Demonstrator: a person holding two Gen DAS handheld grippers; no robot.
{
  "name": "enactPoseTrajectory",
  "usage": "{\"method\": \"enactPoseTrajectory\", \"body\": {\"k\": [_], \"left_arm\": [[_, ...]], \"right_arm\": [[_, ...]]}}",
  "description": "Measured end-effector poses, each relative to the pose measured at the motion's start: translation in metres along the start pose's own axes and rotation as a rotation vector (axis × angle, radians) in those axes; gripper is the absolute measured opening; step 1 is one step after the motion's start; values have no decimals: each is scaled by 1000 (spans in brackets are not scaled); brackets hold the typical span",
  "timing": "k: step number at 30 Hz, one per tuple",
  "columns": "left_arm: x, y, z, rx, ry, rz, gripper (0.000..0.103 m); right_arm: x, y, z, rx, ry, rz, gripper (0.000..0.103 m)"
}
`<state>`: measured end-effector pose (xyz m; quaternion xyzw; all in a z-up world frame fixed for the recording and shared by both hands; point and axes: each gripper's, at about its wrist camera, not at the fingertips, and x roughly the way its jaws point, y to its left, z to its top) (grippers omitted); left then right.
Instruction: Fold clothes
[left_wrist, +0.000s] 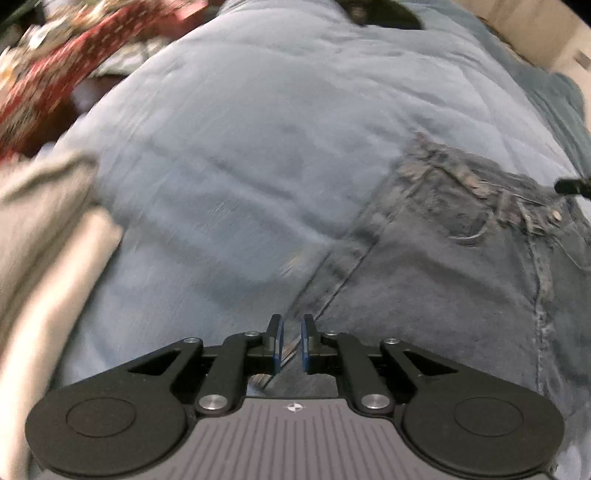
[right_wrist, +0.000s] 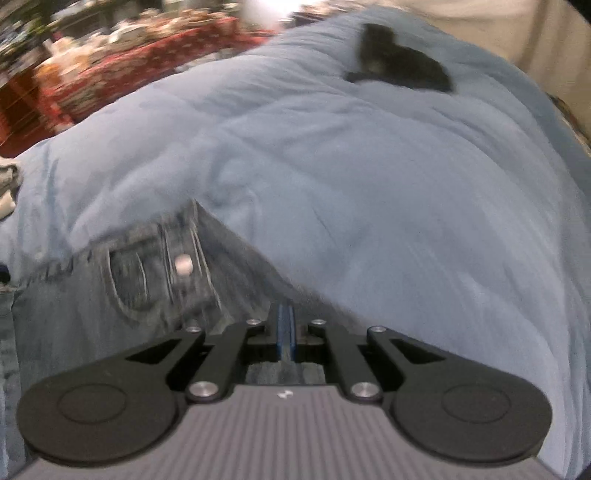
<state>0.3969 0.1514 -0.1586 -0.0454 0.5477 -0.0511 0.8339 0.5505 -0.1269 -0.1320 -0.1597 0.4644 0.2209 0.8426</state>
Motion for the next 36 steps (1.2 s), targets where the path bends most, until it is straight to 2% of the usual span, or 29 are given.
{"method": "enactPoseTrajectory", "body": {"k": [5,7,11,14,17,20,27,30,32,34,36], "left_arm": [[5,-67,44,273,-34,-109,8],[9,-105,61,401,-57,-174,12],[22,-186,85,621,-88,-304,12],[32,-250,90,799,-95,-386,12],[43,-302,85,961,-95,-434,12],[55,-343,75,1086,-81,-466,12],[70,-406,66,1252,-72,-517,12],[80,-417,70,1298,-83,-507,14],[86,-420,79,1299,-75,-501,12],[92,-419,86,1310,-55,-505,3],[99,-418,87,1359,-52,-507,3]], "right_arm": [[-44,-11,-69,196,14,-113,3],[-57,-10,-97,267,28,-161,3],[-76,-8,-149,391,48,-247,4],[-86,-11,-180,469,58,-285,4],[-93,-15,-203,510,52,-305,4],[-102,-21,-217,553,29,-329,11],[-102,-38,-230,695,-52,-343,11],[-93,-40,-231,716,-43,-357,10],[-89,-41,-234,737,-44,-358,10],[-88,-36,-238,726,-33,-370,10],[-86,-30,-244,715,-18,-380,10]]}}
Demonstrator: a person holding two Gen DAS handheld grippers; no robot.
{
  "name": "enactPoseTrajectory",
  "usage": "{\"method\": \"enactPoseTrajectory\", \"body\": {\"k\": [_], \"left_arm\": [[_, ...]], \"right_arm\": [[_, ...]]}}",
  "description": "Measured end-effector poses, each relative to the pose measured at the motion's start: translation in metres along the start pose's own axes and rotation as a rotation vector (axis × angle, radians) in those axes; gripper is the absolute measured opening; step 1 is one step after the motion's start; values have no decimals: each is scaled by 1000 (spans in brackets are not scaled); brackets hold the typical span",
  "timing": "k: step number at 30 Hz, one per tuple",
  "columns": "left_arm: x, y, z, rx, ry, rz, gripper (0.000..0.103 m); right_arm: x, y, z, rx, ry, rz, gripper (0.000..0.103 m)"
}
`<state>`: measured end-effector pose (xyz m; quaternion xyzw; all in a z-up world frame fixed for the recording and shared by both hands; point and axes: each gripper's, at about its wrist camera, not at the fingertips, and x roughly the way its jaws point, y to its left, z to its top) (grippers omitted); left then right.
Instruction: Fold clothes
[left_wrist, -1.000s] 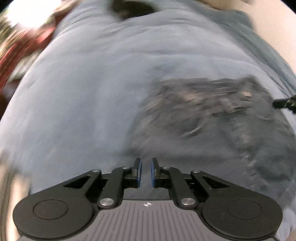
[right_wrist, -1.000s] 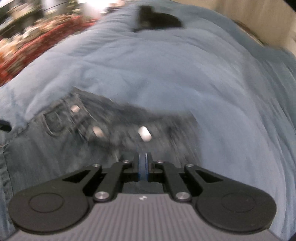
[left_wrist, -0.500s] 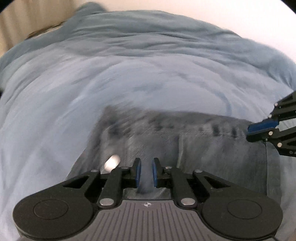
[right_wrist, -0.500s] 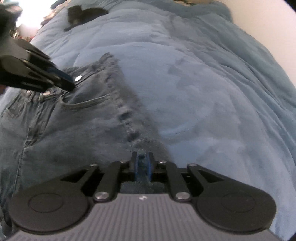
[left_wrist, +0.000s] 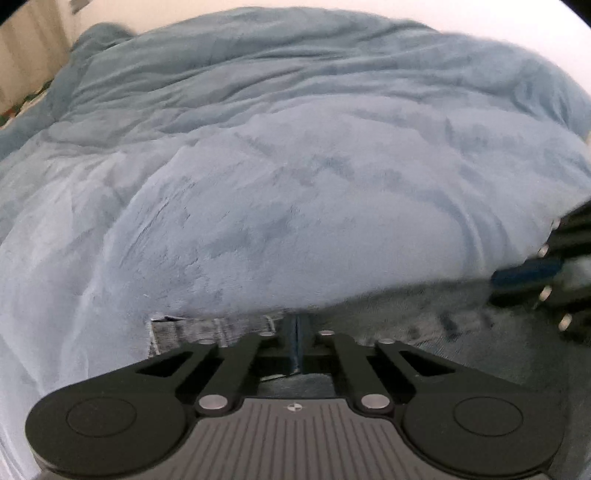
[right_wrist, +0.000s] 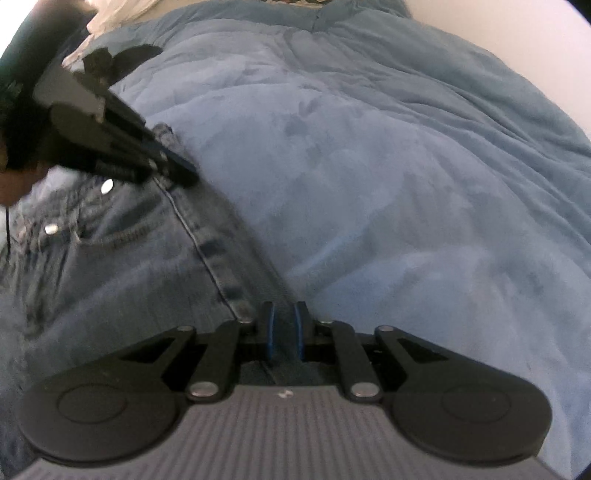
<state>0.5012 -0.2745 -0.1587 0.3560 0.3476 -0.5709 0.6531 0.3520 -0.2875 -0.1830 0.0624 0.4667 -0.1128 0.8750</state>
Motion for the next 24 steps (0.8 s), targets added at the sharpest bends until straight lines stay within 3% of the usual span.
{"method": "enactPoseTrajectory", "body": {"k": [2,4,5,8,11,17,22,24], "left_arm": [[2,2,-3,41,8,-6,3],[0,7,-4,63,14,47,8],[-2,13,-5,63,13,67,3],[-4,25,-5,43,23,48,3],[1,22,-5,93,27,54,3],[-4,36,-2,-3,21,10,3],[-6,37,-5,-15,10,7,3],[4,50,-6,-85,30,-36,4]], "right_arm": [[-3,-2,-7,-5,9,-8,10],[-7,-5,-12,-11,21,-15,10],[-9,-6,-14,-9,26,-18,10],[-14,-10,-19,7,39,-22,10],[-16,-10,-21,9,45,-29,10],[-25,-9,-27,-3,41,-31,9],[-29,-16,-29,10,47,-29,9],[-29,-18,-33,22,50,-33,9]]}}
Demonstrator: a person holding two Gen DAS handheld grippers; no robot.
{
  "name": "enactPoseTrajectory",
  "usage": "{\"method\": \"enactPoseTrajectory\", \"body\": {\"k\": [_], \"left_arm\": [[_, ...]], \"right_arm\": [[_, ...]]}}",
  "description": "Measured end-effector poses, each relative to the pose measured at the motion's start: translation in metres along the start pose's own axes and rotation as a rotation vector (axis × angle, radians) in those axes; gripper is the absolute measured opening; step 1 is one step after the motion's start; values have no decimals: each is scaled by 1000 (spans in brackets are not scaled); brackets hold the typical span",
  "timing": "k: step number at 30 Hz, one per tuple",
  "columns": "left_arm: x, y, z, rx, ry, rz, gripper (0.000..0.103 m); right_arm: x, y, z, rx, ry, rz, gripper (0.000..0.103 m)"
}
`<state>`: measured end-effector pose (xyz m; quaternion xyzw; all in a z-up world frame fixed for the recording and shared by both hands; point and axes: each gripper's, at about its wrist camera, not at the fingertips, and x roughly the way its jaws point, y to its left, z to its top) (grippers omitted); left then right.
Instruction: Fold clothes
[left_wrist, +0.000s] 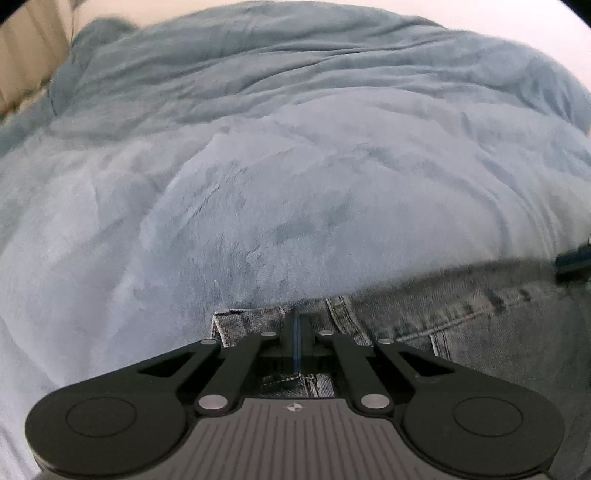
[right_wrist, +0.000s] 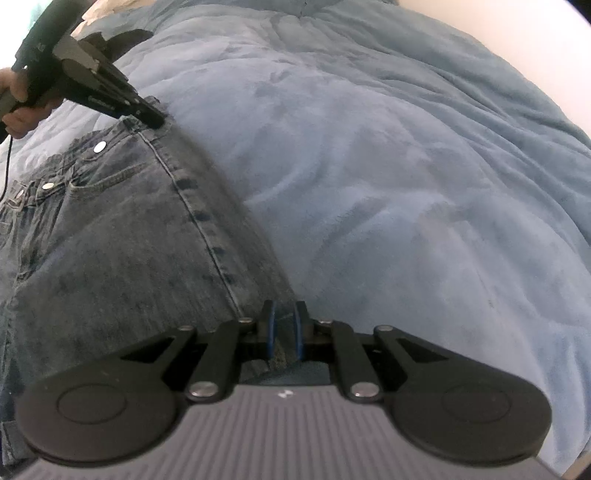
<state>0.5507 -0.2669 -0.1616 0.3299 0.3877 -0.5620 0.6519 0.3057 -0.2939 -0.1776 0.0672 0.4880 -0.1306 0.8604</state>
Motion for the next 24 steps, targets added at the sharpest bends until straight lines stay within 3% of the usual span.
{"method": "enactPoseTrajectory", "body": {"k": [2,5,10,11,12,16,20,24], "left_arm": [[14,10,3,-76,30,-38,4],[16,-3,6,-24,34,0,3],[-14,-11,6,-32,-2,42,3],[-20,-10,7,-49,-6,43,5],[-27,-11,8,-62,-15,47,14],[-50,-15,10,-38,-51,46,16],[-32,-11,7,-28,-16,77,16],[-3,10,1,-125,11,78,13]], "right_arm": [[1,0,-4,1,1,-7,9],[1,3,-7,-7,2,-18,9],[-10,2,-14,-3,23,-44,10],[-13,0,-15,6,24,-44,10],[-15,-2,-16,17,22,-41,10],[-27,-3,-10,31,0,-36,10],[-32,4,1,21,-64,-13,10],[-14,15,-4,-4,-74,-1,10]]}}
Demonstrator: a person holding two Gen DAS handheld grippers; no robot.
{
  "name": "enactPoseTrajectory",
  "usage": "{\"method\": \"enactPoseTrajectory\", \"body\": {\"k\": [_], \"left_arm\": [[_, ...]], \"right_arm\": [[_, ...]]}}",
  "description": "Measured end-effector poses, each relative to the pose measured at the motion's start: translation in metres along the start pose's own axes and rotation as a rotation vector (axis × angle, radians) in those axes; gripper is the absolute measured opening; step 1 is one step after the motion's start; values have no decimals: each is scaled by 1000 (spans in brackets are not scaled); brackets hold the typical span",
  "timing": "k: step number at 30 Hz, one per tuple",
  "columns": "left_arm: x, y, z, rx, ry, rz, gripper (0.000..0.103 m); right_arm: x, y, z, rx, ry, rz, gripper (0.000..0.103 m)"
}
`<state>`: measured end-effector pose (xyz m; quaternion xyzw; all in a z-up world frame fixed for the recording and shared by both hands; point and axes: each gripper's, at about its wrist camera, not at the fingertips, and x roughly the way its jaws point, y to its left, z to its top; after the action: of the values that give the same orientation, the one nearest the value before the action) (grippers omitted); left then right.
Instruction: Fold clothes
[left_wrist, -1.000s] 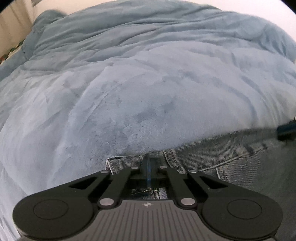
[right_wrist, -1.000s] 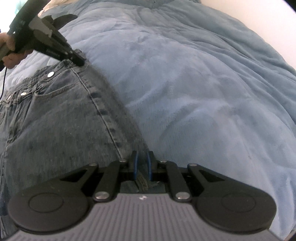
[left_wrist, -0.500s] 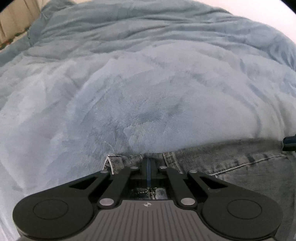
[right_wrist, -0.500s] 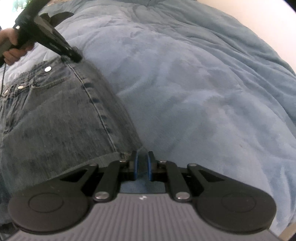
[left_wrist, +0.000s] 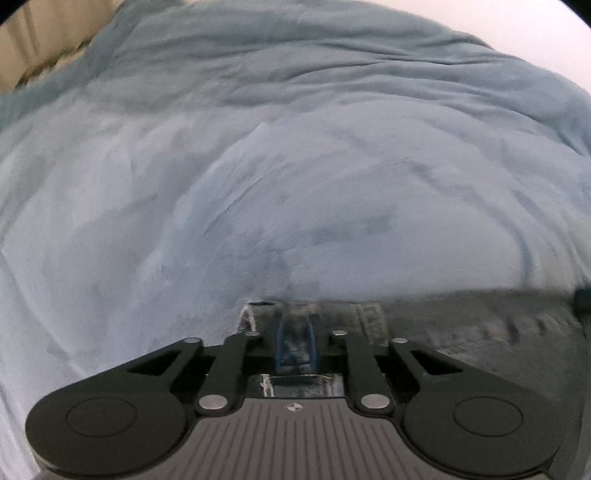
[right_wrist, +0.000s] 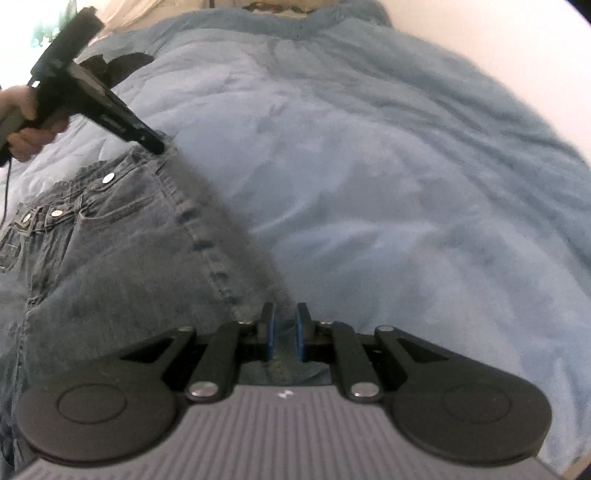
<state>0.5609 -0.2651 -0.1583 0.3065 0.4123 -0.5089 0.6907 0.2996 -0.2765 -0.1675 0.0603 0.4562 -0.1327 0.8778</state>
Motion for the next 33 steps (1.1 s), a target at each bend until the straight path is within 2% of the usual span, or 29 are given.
{"method": "enactPoseTrajectory", "body": {"k": [3,4,7,11,14,15,16,19,22,26,33], "left_arm": [[15,4,-5,2,-2,-2,13],[17,6,-7,2,-2,7,3],[18,20,-5,-60,5,-9,4],[13,2,-3,17,-7,61,3],[1,12,-1,-24,-39,86,4],[-4,17,-1,-39,-52,110,10],[-9,25,0,-58,-61,141,11],[-30,49,-1,-151,-86,189,11],[-61,53,-9,-185,-128,215,11],[-99,47,-39,-269,-160,202,11],[-156,19,-143,-498,-161,179,11]], "right_arm": [[10,2,-10,-14,10,2,10],[9,1,-11,-19,10,1,10],[7,-3,-13,-21,17,-7,10],[0,-5,-13,-19,35,-27,10],[-14,-10,-16,-10,48,-37,10],[-18,-11,-16,-7,50,-32,10],[-22,-13,-16,-8,50,-26,10],[-31,-14,-16,-25,49,-14,10],[-43,-7,-12,-64,38,7,10],[-60,10,-1,-115,16,54,10],[-78,61,17,-254,-2,145,10]]}}
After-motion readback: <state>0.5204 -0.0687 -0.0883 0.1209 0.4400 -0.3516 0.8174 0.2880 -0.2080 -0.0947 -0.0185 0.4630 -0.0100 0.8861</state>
